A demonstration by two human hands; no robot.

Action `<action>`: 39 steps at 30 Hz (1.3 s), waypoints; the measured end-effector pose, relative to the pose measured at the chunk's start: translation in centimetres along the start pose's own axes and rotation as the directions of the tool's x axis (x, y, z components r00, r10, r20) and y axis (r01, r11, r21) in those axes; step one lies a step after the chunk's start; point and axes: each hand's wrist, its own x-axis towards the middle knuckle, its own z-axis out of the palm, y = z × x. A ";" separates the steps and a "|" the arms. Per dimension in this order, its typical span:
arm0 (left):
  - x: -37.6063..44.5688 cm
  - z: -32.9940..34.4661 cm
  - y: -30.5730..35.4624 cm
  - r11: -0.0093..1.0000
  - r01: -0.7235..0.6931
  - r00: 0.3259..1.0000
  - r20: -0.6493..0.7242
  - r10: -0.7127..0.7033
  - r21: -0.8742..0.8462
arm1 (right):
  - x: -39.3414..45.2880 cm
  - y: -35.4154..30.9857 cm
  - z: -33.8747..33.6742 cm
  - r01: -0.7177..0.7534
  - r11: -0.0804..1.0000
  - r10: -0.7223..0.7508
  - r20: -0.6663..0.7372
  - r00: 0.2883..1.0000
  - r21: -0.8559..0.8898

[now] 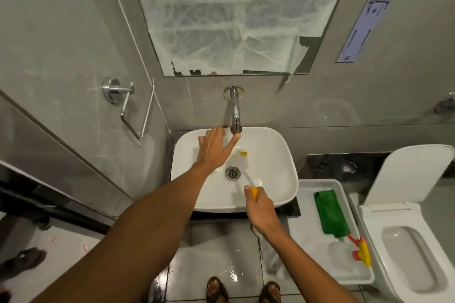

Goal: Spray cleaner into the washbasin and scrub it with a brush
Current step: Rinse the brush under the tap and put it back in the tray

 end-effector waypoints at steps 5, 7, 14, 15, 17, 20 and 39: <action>-1.2 1.1 -1.5 0.998 0.059 0.998 0.007 -0.060 0.033 | -0.7 3.1 -2.1 0.026 0.998 -0.024 -0.022 0.999 0.064; -1.7 2.1 -1.3 0.997 0.057 0.998 0.014 -0.058 0.050 | -0.7 4.5 -3.2 0.019 0.993 -0.014 -0.037 0.999 0.116; -3.5 7.0 2.1 0.996 -0.030 0.995 0.096 0.022 0.085 | 0.3 9.1 -7.8 -0.058 0.952 0.109 -0.159 0.981 0.300; -3.7 7.8 2.8 0.997 -0.041 0.995 0.090 0.035 0.068 | 0.5 9.9 -8.6 -0.064 0.947 0.126 -0.182 0.975 0.314; -3.9 9.5 4.2 0.995 -0.074 0.993 0.098 0.067 0.063 | 0.8 11.4 -10.2 -0.078 0.936 0.161 -0.221 0.962 0.344; -4.2 12.0 6.2 0.993 -0.106 0.985 0.139 0.098 0.049 | 1.4 13.7 -12.4 -0.101 0.929 0.211 -0.287 0.934 0.356; -4.7 26.1 10.2 0.894 -0.422 0.893 0.239 0.381 0.153 | 10.1 26.6 -13.2 -0.377 0.926 0.374 -0.133 0.918 0.006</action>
